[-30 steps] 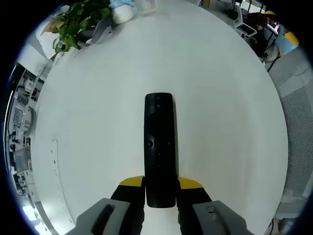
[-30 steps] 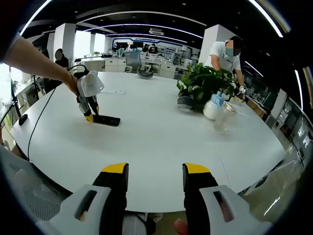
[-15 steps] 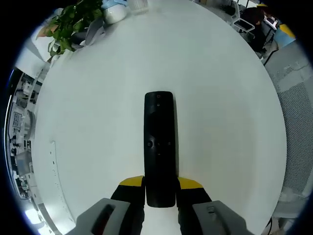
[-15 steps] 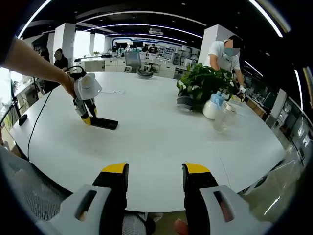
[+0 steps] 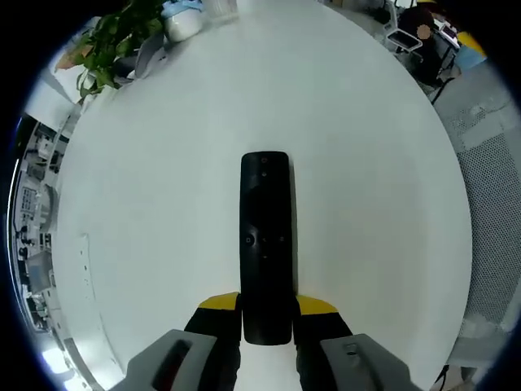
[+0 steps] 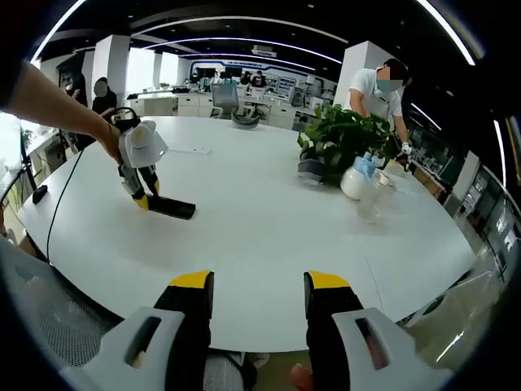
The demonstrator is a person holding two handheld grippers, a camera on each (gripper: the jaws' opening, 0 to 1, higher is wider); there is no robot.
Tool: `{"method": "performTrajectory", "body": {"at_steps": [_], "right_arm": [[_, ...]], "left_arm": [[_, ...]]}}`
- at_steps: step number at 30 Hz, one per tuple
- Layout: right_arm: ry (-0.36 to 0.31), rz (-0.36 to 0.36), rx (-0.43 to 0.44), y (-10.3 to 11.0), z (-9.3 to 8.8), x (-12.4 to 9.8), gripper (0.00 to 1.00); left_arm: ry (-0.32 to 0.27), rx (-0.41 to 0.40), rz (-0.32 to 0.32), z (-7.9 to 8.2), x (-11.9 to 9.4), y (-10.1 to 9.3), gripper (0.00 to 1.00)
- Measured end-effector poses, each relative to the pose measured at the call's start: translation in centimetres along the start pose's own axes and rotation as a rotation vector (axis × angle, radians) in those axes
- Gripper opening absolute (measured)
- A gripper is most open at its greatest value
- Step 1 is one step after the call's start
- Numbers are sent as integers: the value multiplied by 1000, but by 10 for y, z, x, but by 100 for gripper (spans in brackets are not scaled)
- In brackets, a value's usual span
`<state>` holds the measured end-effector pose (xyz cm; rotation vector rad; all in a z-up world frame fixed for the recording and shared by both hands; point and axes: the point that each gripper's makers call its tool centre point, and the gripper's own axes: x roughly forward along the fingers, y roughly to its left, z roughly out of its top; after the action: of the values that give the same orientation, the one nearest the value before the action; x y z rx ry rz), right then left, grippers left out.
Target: Press the specified remote control buttons in sequence, fully releasing each button before pressing the next.
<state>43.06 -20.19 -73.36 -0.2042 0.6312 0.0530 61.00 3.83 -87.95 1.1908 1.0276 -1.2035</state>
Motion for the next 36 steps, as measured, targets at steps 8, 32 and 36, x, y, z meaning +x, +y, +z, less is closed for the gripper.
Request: {"method": "performTrajectory", "body": {"at_steps": [8, 32, 36], "right_arm": [[-1, -2, 1, 0, 0, 0, 45], [-1, 1, -17, 1, 0, -1, 45], [-40, -23, 3, -6, 4, -5, 39]], "left_arm": [[21, 2, -12, -1, -1, -9, 24], [17, -16, -16, -3, -5, -40, 24], [16, -26, -23, -4, -5, -44, 24]]}}
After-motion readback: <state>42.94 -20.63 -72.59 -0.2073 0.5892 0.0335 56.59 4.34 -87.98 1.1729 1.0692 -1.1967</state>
